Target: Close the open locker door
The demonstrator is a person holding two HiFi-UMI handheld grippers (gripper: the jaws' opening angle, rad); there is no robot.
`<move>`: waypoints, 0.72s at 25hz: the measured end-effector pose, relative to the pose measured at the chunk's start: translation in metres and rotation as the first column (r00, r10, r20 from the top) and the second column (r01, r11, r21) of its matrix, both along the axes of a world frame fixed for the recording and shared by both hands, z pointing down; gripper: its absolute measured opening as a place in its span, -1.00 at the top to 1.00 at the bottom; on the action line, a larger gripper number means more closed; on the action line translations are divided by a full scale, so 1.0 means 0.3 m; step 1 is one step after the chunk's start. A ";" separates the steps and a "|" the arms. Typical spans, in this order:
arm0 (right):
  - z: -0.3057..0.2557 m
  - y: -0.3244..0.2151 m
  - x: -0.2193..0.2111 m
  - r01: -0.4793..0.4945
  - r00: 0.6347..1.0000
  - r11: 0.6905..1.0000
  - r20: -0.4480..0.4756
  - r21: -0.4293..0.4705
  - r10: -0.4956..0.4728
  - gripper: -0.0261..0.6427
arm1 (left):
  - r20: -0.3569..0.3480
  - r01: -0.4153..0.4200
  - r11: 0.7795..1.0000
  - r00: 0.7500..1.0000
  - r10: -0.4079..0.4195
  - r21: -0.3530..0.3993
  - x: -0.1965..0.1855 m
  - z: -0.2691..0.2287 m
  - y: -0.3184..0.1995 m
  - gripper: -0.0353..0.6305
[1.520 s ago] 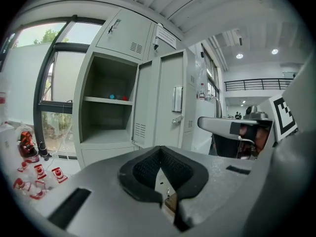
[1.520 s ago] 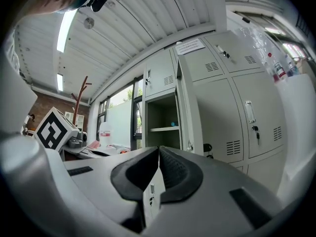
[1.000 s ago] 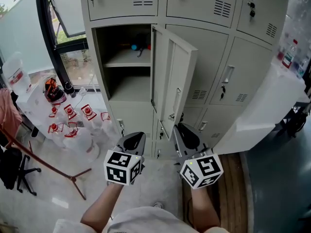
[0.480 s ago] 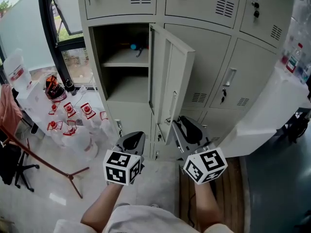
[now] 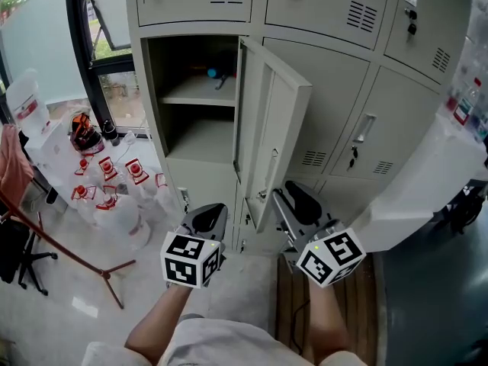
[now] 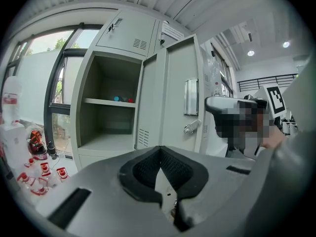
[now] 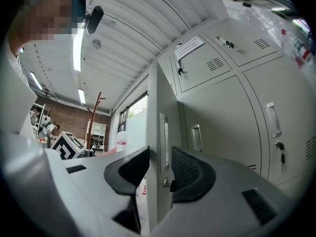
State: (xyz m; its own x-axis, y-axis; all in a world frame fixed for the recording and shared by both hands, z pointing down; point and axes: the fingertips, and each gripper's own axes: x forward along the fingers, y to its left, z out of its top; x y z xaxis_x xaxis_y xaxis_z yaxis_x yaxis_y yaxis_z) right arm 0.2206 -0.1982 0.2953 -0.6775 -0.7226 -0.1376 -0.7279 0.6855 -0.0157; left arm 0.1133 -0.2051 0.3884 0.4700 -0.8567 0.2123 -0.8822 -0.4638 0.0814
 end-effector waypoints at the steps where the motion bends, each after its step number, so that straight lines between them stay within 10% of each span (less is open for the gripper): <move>1: -0.001 0.002 -0.007 0.010 1.000 1.000 -0.007 0.004 -0.010 0.58 | 0.000 0.000 1.000 1.000 0.000 0.000 0.001 0.000 -0.002 0.88; 18: -0.005 0.034 -0.252 0.168 0.984 0.985 -0.065 0.033 -0.166 0.58 | 0.013 0.107 0.994 0.994 -0.107 -0.002 -0.135 -0.003 0.038 0.88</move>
